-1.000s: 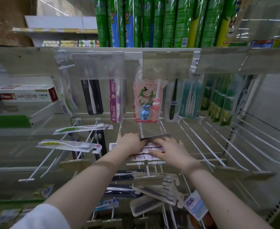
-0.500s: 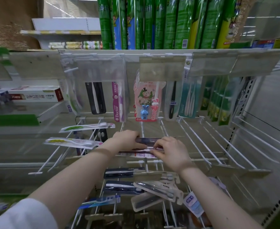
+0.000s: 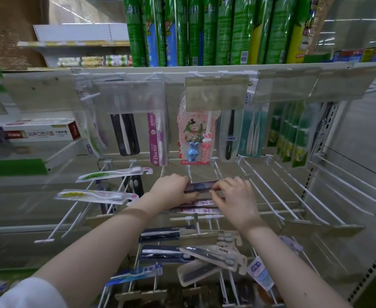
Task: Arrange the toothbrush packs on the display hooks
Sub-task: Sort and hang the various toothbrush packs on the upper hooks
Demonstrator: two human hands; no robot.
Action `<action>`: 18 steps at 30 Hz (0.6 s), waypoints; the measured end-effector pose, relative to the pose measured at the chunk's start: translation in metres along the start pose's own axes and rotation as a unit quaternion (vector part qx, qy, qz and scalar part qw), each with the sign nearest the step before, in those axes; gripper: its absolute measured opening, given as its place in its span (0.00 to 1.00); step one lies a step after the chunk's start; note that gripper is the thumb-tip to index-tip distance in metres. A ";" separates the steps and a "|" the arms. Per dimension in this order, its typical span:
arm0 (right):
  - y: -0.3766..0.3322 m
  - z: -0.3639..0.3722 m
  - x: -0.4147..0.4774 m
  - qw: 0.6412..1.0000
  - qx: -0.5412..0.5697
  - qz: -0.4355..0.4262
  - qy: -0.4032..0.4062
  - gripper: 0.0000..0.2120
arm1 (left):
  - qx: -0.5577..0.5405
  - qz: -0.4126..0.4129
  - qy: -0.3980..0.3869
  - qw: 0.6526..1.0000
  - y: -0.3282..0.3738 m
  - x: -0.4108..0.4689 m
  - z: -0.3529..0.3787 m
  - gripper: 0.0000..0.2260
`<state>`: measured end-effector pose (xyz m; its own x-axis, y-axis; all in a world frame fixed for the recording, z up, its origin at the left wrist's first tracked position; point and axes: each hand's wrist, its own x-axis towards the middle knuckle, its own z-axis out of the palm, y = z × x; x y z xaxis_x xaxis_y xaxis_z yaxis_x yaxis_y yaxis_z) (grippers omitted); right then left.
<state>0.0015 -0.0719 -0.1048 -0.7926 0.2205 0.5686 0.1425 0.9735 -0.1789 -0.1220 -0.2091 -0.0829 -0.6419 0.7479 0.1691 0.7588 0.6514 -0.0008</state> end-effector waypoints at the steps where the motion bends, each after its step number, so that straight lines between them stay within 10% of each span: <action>1: -0.001 0.000 0.000 1.000 -0.001 0.000 0.016 0.07 | 0.005 0.004 0.014 1.000 0.000 -0.001 -0.001 0.17; 18: 0.010 -0.020 -0.015 0.971 -0.024 -0.084 0.223 0.07 | -0.099 -0.010 0.122 0.988 0.022 -0.032 -0.035 0.15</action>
<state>0.0271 -0.0646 -0.0989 -0.4723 0.0525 0.8799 0.0704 0.9973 -0.0217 -0.0809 -0.2227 -0.0542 -0.6294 0.6666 0.3993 0.7685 0.6100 0.1931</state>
